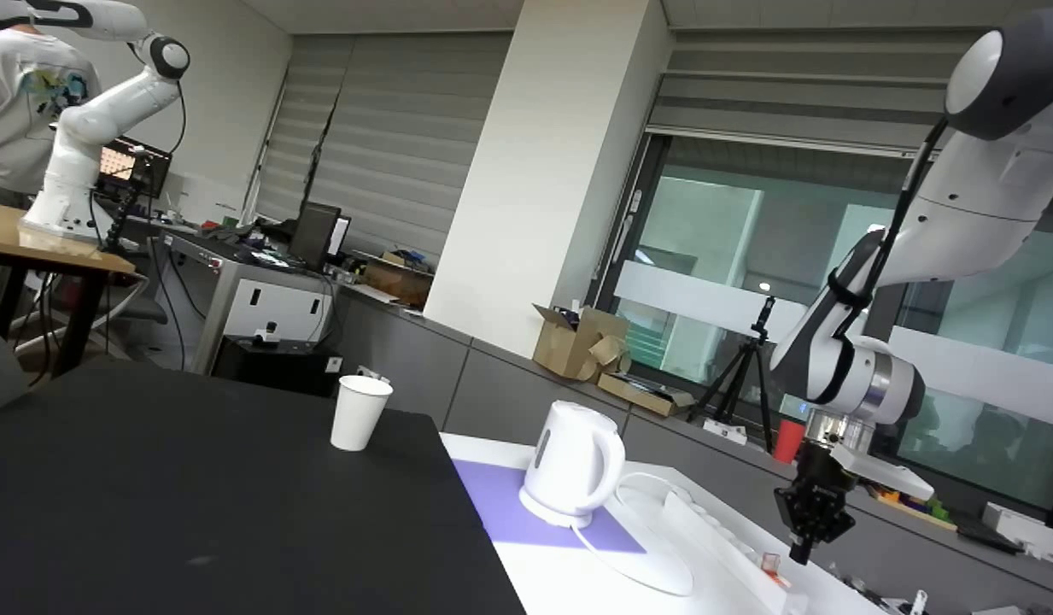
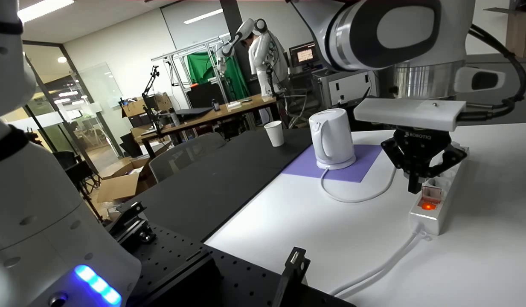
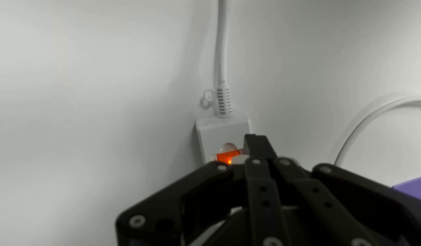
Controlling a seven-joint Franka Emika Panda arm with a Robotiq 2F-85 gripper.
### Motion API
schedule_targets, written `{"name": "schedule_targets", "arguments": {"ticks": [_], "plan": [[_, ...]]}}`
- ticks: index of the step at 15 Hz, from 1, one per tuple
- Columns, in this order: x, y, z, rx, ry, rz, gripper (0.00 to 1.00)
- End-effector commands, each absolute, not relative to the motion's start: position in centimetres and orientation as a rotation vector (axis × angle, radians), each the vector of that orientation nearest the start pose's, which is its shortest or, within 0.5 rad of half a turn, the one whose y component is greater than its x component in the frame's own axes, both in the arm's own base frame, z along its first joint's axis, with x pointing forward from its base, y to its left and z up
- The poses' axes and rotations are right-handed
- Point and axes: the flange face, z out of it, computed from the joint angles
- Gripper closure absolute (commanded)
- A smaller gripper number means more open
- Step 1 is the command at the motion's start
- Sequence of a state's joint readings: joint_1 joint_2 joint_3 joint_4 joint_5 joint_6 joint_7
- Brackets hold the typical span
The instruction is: Turn off the white kettle and turn of the switch of the extension cord
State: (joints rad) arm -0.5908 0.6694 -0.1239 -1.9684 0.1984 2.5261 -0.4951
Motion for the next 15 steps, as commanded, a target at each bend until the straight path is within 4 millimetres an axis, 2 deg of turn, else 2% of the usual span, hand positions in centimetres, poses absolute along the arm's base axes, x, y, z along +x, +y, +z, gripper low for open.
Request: {"name": "schedule_targets", "arguments": {"ticks": [1,8,15], "plan": [[45.2,-39.9,11.1,-3.031,0.513,0.049,1.0],[45.4,-40.3,8.1,-3.059,0.476,-0.026,1.0],[45.6,-41.0,7.3,-3.056,0.44,-0.098,1.0]]}}
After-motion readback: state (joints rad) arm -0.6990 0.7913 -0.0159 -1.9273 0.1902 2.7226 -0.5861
